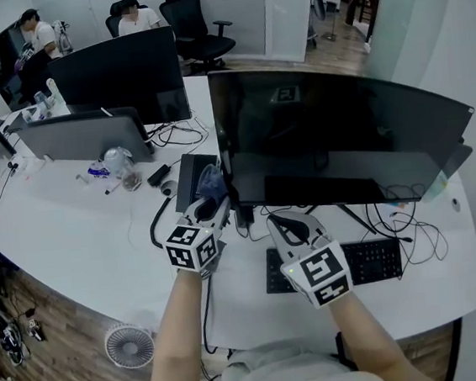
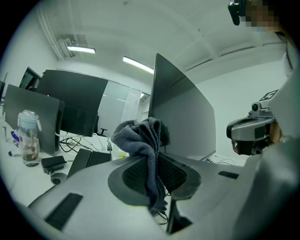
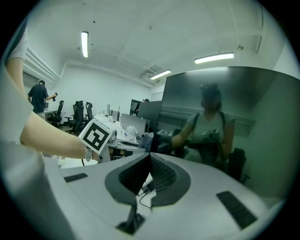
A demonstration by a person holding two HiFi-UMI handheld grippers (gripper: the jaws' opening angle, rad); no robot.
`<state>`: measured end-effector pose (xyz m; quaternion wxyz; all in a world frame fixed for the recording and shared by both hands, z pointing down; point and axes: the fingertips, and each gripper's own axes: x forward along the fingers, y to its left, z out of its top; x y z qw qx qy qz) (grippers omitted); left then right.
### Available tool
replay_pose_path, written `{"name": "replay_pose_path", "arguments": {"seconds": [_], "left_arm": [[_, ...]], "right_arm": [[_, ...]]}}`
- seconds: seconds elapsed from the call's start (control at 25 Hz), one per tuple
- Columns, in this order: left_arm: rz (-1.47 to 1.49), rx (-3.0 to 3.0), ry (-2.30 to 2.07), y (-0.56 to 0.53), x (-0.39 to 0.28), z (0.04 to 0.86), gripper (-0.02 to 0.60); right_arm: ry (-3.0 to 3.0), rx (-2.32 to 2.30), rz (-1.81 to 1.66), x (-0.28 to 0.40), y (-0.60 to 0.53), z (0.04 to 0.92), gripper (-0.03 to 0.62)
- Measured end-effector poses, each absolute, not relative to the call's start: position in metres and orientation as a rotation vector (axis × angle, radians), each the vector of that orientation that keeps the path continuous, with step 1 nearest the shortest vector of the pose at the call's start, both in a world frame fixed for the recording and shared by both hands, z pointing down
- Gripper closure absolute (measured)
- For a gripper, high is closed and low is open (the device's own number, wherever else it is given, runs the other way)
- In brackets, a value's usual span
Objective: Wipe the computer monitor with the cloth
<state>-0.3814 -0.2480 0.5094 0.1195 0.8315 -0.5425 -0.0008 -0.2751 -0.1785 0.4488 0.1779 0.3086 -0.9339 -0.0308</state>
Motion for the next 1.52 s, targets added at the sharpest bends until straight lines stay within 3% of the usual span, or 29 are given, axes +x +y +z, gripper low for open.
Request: {"name": "replay_pose_path", "arguments": {"seconds": [0.76,1.16,1.52], "left_arm": [[-0.281,2.081,-1.470,-0.239,-0.384,0.567,0.522],[-0.852,1.604,-1.269,-0.233,-0.391,0.569,0.522],[-0.905,1.569,-1.307,-0.236,-0.380,0.574,0.522]], "right_arm": [[-2.610,0.862,-0.037,-0.271,-0.180,0.467,0.586],[-2.600,0.864,-0.009,-0.268,-0.180,0.476,0.586],[-2.600,0.878,0.013,-0.265,-0.182,0.482,0.586]]}}
